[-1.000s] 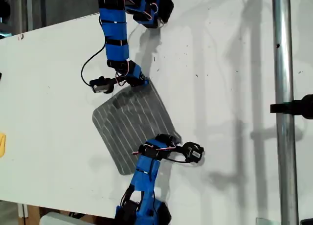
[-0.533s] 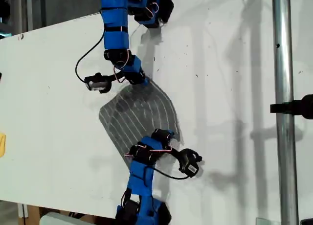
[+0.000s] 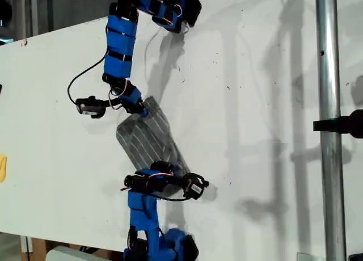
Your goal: Grasp corners of a towel and fold twice.
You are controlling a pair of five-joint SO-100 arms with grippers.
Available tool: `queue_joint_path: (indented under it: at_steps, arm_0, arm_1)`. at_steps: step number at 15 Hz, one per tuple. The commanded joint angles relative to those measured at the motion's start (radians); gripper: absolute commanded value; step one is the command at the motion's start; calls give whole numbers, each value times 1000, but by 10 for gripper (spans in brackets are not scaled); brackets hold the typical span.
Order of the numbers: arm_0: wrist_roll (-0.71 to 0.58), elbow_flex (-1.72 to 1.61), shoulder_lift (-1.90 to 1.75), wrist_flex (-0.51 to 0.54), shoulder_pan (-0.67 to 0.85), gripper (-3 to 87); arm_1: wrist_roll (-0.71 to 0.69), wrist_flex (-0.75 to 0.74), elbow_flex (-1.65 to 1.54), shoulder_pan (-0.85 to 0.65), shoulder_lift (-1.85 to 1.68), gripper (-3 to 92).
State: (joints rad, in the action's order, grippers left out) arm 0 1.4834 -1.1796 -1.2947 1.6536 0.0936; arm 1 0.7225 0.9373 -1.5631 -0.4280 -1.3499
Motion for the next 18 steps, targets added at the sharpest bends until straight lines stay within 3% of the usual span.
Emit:
queue_joint_path:
  at_steps: [1,3,6,9,15,18]
  arm_0:
    - [-67,-143,-202,18,204,-29]
    - [-120,-264,-362,29,342,-29]
    - [-153,-417,-623,35,434,-29]
    - [-123,-552,-692,11,419,-29]
    - [-103,-733,-589,-199,371,-13]
    - [-92,-736,-469,-241,359,16]
  arm_1:
    - [-87,-9,426,-80,218,-3]
    - [-112,-28,614,-127,285,-3]
    - [-117,-164,477,-167,54,-3]
    - [-107,-183,356,-209,-2,-3]
    - [-48,-135,304,-193,179,-3]
    - [-46,-150,341,-209,288,-3]
